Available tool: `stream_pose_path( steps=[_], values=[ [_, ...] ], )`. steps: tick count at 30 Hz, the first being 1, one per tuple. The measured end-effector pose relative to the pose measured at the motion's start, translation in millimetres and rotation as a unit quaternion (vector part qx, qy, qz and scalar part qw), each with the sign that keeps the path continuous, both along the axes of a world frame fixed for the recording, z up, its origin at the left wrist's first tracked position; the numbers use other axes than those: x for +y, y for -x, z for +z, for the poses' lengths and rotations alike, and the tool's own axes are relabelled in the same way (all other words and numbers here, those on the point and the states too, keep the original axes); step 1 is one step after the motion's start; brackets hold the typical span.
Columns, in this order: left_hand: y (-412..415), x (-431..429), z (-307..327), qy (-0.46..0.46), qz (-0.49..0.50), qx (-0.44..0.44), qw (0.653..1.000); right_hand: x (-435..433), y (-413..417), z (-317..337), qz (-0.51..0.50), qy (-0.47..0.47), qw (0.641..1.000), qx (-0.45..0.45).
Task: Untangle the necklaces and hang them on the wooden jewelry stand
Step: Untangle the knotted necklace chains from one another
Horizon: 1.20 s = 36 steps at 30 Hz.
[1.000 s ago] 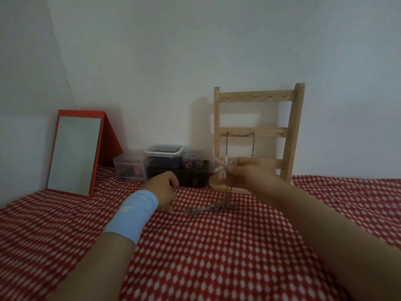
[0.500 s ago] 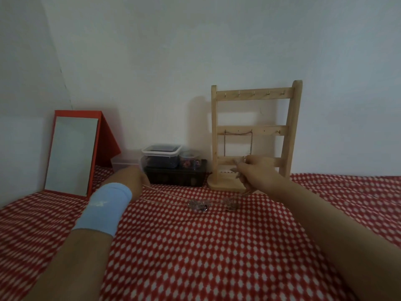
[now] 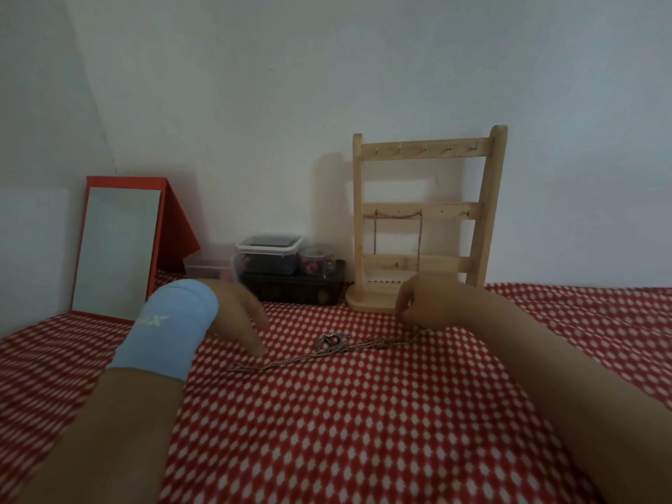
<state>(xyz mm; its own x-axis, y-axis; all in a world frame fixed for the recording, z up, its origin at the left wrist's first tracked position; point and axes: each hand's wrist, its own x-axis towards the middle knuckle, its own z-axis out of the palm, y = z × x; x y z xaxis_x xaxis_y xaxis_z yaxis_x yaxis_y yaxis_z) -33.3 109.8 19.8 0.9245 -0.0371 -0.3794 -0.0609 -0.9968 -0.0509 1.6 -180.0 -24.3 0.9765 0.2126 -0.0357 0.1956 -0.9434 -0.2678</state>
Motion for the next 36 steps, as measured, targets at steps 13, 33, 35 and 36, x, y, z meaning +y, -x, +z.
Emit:
stream_pose_path(
  steps=[13,33,35,36],
  values=[
    [-9.9,-85.9,-60.1,0.209,-0.129,-0.139,0.959,5.4,5.7,-4.0,0.141,0.063,0.988,0.0],
    [-8.9,-59.1,-35.1,0.37,-0.109,-0.104,0.917,7.7,8.7,9.1,0.14,-0.323,0.935,-0.045],
    [-8.7,-53.6,-32.3,0.359,-0.103,-0.074,0.925,6.1,7.4,7.9,0.127,-0.328,0.935,-0.043],
    [-9.1,-50.7,-31.4,0.356,-0.099,-0.068,0.927,5.8,7.6,7.8,0.12,-0.325,0.937,-0.041]
  ],
)
